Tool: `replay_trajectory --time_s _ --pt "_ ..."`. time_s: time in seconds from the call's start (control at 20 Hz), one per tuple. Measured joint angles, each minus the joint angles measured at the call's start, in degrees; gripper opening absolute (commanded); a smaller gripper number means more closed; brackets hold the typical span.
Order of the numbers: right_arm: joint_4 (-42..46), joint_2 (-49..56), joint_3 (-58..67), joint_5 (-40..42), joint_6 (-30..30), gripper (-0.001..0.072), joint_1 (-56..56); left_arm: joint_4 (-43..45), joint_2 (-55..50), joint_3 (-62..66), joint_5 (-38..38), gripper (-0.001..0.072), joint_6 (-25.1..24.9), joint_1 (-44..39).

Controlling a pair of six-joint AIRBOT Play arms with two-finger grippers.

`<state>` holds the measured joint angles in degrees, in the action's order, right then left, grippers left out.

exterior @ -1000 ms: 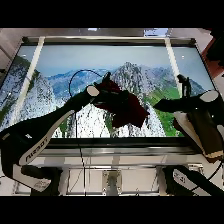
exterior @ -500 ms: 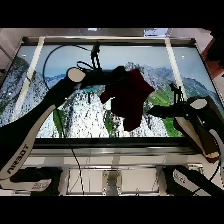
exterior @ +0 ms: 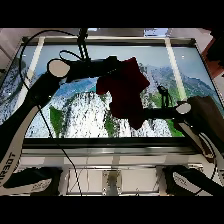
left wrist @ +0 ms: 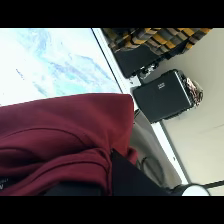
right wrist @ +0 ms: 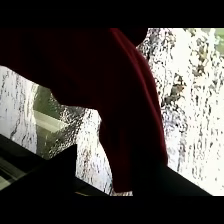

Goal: Fold the shirts.

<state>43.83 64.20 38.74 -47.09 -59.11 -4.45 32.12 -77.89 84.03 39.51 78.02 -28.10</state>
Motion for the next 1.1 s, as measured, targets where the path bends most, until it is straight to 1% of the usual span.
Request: replay_trajectory --time_s 0.2,0.25,0.35,0.5,0.65,0.9,1.0,1.1 --pt "3.0 3.4 -0.6 9.3 -0.8 0.042 -3.7 0.4 0.2 0.0 1.5 0.0018 0.2 0.2" --pt "3.6 4.0 -0.7 11.2 -0.9 0.0452 -4.1 0.5 0.2 0.0 1.8 0.0019 0.2 0.2" --pt "4.3 4.7 -0.7 13.7 -1.1 0.0466 -4.5 1.0 0.2 0.0 2.2 0.0019 0.2 0.2" --pt "6.1 5.2 -0.7 14.7 -1.2 0.0466 -4.9 2.7 0.2 0.0 2.6 0.0019 0.2 0.2" --pt "10.5 5.3 -0.7 14.4 -2.2 0.0466 -5.0 3.7 0.2 0.0 2.7 0.0019 0.2 0.2" --pt "19.3 5.3 -0.7 12.7 -6.4 0.0465 -5.0 4.9 0.2 0.0 2.8 0.0019 0.2 0.2" --pt "21.8 5.4 -0.7 14.1 -8.7 0.0465 -5.0 5.2 0.2 0.0 2.8 0.0019 0.2 0.2" --pt "22.5 5.7 -0.7 16.4 -11.1 0.0465 -5.0 5.4 0.2 0.0 2.8 0.0019 0.2 0.2"
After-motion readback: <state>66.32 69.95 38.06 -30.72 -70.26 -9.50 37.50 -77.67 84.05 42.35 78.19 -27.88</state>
